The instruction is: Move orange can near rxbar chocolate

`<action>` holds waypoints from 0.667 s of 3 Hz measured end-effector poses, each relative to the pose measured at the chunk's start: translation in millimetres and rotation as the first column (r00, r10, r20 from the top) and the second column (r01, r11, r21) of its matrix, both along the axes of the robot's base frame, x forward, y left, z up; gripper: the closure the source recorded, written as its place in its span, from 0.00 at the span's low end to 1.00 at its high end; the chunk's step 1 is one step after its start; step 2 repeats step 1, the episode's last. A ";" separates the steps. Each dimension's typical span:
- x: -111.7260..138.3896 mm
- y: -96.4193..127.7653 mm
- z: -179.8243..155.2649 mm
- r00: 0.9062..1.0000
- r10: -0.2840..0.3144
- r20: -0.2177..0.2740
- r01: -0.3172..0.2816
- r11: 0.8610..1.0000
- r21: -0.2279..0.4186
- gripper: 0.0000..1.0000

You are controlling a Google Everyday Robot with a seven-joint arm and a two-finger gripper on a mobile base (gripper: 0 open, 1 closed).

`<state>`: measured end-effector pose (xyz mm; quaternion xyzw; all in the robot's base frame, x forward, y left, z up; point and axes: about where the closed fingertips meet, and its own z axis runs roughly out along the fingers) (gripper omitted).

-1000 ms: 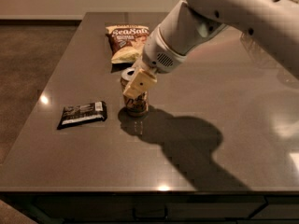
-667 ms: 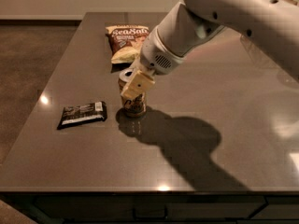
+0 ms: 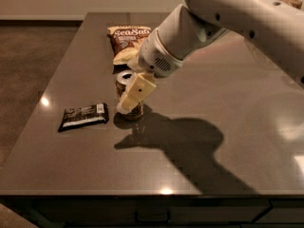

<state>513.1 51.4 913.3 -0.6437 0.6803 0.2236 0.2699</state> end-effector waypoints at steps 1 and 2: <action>-0.3 0.3 0.0 1.000 0.002 -0.001 -0.002 1.000 0.003 0.00; -0.3 0.3 0.0 1.000 0.002 -0.001 -0.002 1.000 0.003 0.00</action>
Offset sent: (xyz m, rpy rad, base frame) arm 0.0000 0.0000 0.0000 0.0000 0.0000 0.0000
